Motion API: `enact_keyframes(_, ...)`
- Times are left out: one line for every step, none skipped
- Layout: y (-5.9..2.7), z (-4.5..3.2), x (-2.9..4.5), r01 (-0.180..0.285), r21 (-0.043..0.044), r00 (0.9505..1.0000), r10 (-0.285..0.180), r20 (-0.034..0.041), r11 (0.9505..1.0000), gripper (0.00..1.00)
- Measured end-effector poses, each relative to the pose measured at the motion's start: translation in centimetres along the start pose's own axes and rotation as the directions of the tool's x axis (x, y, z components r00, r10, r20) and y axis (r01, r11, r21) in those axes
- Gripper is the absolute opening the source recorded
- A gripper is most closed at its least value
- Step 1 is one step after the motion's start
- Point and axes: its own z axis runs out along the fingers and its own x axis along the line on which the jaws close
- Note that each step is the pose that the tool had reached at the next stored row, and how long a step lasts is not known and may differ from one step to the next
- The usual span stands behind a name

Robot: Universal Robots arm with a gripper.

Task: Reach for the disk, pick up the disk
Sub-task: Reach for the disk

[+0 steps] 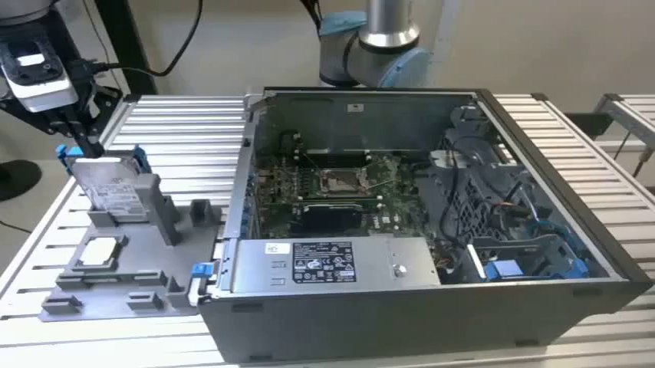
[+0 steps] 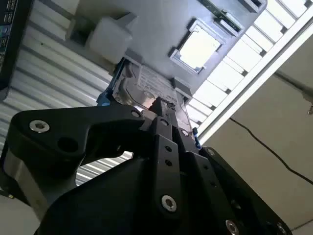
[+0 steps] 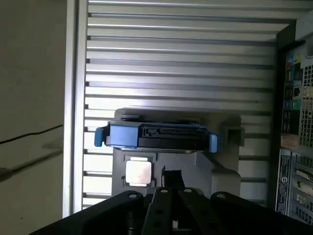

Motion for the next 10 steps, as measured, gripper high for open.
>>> enact_keyframes(0.00,0.00,0.00,0.000,0.0000,1.0000,0.000,0.0000,1.0000,0.00)
enact_keyframes(0.00,0.00,0.00,0.000,0.0000,1.0000,0.000,0.0000,1.0000,0.00)
enact_keyframes(0.00,0.00,0.00,0.000,0.0000,1.0000,0.000,0.0000,1.0000,0.00)
enact_keyframes(0.00,0.00,0.00,0.000,0.0000,1.0000,0.000,0.0000,1.0000,0.00)
enact_keyframes(0.00,0.00,0.00,0.000,0.0000,1.0000,0.000,0.0000,1.0000,0.00)
enact_keyframes(0.00,0.00,0.00,0.000,0.0000,1.0000,0.000,0.0000,1.0000,0.00)
enact_keyframes(0.00,0.00,0.00,0.000,0.0000,1.0000,0.000,0.0000,1.0000,0.00)
enact_keyframes(0.00,0.00,0.00,0.000,0.0000,1.0000,0.000,0.0001,1.0000,0.00)
enact_keyframes(0.00,0.00,0.00,0.000,0.0000,1.0000,0.000,0.0000,1.0000,0.00)
enact_keyframes(0.00,0.00,0.00,0.000,0.0000,1.0000,0.000,0.0000,1.0000,0.00)
